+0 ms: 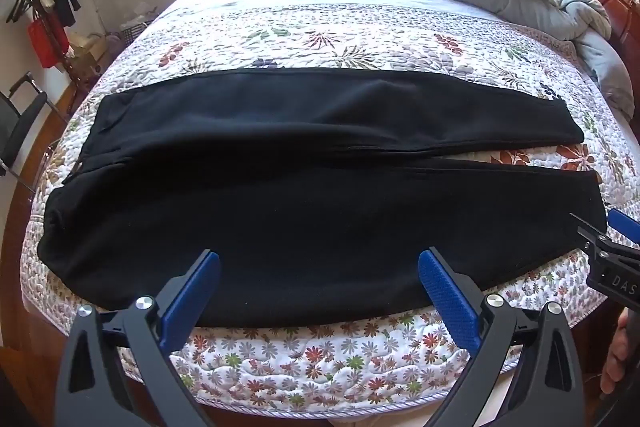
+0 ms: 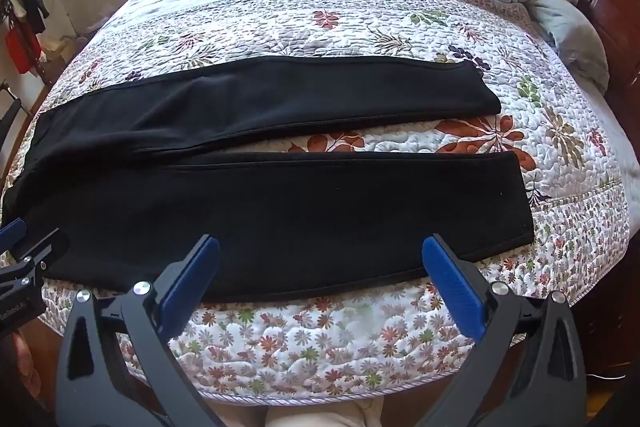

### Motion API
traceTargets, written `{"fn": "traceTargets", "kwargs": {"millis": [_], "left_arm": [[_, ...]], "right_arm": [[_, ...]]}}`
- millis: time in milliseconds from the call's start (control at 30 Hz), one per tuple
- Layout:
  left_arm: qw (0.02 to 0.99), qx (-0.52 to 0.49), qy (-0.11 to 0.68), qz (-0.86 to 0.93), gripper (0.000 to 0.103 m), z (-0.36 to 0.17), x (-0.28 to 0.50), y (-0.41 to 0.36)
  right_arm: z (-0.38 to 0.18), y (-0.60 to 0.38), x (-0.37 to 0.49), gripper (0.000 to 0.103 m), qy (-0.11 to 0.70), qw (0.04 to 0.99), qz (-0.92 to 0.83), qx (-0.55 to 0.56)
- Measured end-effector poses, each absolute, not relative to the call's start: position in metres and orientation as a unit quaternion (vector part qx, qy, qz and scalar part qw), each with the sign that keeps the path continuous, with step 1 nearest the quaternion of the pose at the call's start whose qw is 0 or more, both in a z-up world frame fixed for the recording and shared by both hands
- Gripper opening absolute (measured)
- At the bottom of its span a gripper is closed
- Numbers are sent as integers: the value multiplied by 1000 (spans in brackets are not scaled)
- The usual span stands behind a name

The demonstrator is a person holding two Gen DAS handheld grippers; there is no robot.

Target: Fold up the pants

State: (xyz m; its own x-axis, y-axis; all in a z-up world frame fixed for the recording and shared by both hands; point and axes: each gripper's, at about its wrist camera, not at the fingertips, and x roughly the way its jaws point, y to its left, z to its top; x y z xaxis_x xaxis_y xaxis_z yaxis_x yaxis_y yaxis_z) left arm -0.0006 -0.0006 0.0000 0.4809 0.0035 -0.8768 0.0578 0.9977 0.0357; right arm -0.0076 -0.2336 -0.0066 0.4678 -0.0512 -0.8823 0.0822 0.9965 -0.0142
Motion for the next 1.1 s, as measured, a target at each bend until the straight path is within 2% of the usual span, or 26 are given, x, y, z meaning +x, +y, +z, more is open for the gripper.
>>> {"fn": "traceTargets", "kwargs": {"millis": [1100], "left_arm": [[861,29,508,-16,99,-5,-1,-2]], "right_arm": [[-1,-234,-5,101,516,855,-45,17]]}}
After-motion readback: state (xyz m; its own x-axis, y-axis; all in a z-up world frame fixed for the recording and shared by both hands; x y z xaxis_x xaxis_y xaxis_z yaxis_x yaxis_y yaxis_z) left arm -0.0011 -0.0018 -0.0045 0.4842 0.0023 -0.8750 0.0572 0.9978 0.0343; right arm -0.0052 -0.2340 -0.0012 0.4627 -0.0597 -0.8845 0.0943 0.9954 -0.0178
